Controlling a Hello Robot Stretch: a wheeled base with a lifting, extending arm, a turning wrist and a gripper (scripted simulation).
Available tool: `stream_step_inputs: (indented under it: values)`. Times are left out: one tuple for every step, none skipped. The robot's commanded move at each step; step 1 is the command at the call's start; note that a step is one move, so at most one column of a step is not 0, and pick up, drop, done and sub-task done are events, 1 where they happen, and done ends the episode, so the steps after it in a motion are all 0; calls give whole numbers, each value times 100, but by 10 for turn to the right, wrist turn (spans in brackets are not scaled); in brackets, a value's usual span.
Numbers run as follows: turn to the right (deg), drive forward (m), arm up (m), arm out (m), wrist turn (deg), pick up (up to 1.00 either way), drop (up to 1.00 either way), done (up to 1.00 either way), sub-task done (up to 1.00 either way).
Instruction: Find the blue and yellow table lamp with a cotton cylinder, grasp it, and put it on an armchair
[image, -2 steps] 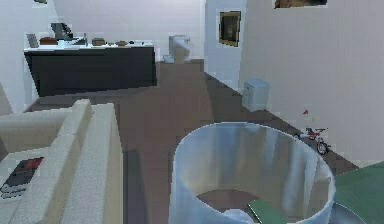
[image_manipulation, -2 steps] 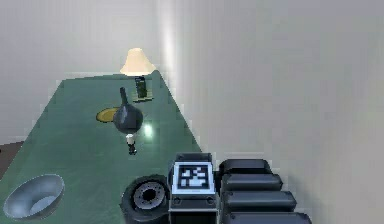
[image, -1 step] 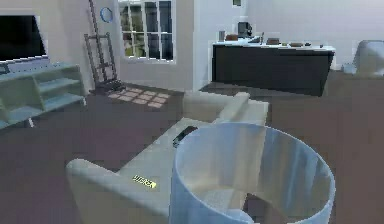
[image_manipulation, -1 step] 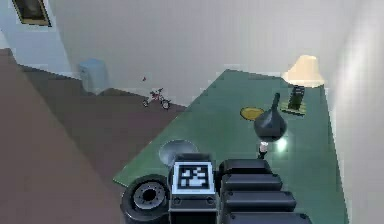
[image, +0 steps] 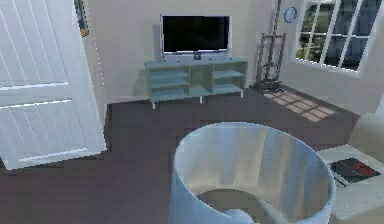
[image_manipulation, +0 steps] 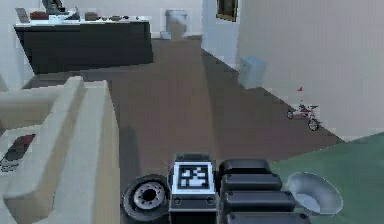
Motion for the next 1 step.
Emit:
stream_step_inputs:
  values:
    - [-120, 0, 0, 0, 0, 0, 0, 0, 0]
